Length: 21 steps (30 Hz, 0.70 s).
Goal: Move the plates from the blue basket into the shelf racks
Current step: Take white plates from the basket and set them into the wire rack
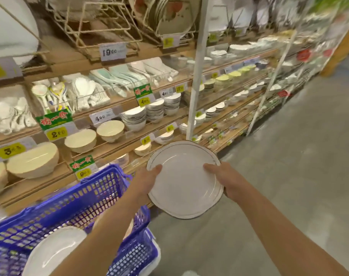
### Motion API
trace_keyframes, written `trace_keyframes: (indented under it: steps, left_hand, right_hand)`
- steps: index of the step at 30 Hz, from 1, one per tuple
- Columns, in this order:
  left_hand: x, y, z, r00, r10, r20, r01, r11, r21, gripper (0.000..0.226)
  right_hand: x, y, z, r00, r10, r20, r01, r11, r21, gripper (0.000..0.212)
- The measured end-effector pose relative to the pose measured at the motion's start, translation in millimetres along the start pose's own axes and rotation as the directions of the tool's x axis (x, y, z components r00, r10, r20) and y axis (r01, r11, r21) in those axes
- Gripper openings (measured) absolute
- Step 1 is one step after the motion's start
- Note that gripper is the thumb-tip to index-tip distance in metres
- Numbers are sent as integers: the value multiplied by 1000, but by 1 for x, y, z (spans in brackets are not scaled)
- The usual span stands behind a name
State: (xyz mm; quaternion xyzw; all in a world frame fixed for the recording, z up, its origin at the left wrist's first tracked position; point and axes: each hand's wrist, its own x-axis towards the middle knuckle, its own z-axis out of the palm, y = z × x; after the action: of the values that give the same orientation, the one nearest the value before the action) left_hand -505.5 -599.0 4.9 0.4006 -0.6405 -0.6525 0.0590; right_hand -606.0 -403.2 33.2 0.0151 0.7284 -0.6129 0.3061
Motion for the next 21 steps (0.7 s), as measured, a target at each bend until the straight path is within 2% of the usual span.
trace_keyframes:
  steps: [2,6,11,14,17,21]
  left_hand:
    - [2,11,24,1000,27,3,-27,999,43,25]
    - [14,34,53,996,59,65,-65,993,99,36]
    - [43,61,62,992,79,101,-84,995,49,35]
    - [68,80,58,991,122,61,-122,993,-2,14]
    - [95,99,47,980,198,23,-197,980,-40,13]
    - [124,127,16,972,217,-93,-227,968,-105,21]
  right_hand:
    - [3,-5,-25,999,-11,-32,11,1000,13,40]
    - [19,-17,-56,997,-29,-67,32,998,48,37]
    - [51,-42,-62,997,-34,-65,38,997,71,42]
    - [79,-67,-52,997,-66,-46,68,996,53,38]
    - [110,-100,-35,991,-132,-15,133,991,23,16]
    - [152,-145,5,973,-216,83,222,972,-76,17]
